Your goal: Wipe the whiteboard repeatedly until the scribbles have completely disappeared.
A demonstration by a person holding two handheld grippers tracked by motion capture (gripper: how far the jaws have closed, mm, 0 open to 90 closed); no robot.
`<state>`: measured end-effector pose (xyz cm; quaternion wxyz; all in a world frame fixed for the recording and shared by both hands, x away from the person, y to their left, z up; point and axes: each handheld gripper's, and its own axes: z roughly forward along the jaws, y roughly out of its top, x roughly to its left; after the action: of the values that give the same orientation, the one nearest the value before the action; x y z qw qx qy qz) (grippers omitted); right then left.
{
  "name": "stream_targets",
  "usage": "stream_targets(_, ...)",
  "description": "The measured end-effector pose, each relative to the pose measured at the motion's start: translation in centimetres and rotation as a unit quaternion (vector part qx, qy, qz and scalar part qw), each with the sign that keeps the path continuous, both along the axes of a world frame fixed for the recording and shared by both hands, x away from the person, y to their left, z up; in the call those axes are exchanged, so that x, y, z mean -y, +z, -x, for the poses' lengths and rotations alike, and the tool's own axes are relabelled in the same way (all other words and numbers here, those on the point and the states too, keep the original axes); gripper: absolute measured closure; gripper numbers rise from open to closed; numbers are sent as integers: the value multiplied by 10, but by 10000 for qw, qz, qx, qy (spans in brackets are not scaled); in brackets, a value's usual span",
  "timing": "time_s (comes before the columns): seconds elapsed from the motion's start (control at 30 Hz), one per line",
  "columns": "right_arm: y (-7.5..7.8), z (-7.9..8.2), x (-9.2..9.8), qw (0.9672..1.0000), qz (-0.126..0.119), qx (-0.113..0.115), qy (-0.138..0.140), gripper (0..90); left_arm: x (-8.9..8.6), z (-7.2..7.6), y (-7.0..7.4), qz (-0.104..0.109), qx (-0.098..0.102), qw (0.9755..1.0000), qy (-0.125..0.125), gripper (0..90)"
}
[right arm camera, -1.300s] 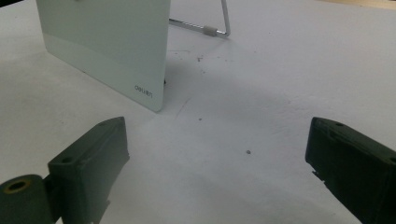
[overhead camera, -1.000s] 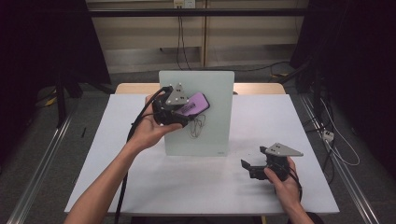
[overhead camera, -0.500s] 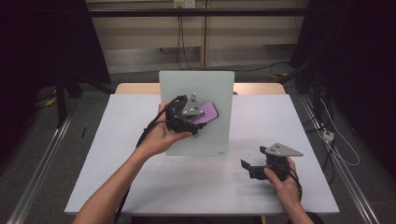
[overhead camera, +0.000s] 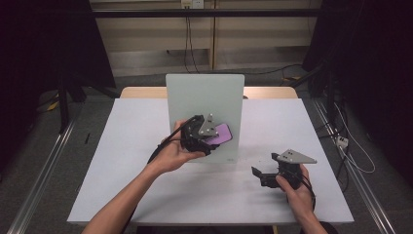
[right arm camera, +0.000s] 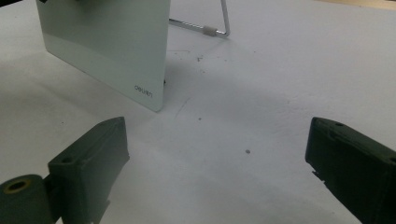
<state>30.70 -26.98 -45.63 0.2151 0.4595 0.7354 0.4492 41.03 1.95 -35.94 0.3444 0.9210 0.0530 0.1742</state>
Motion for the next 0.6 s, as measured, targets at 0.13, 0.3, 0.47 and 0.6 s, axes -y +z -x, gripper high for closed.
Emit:
stream_targets(0.13, 0, 0, 0, 10000, 6, 4, 16, 59, -3, -3, 4, 46, -6, 10000, -11, 412)
stream_targets(0.3, 0, 0, 0, 10000, -6, -3, 0, 59, -15, -8, 22, 224, 136, 9995, 170, 412)
stream_targets(0.47, 0, 0, 0, 10000, 1, 2, 12, 59, -36, -14, 37, 471, 311, 9975, 413, 412)
stream_targets(0.6, 0, 0, 0, 10000, 0, -3, -3, 59, -48, -17, 39, 576, 263, 9969, 469, 413)
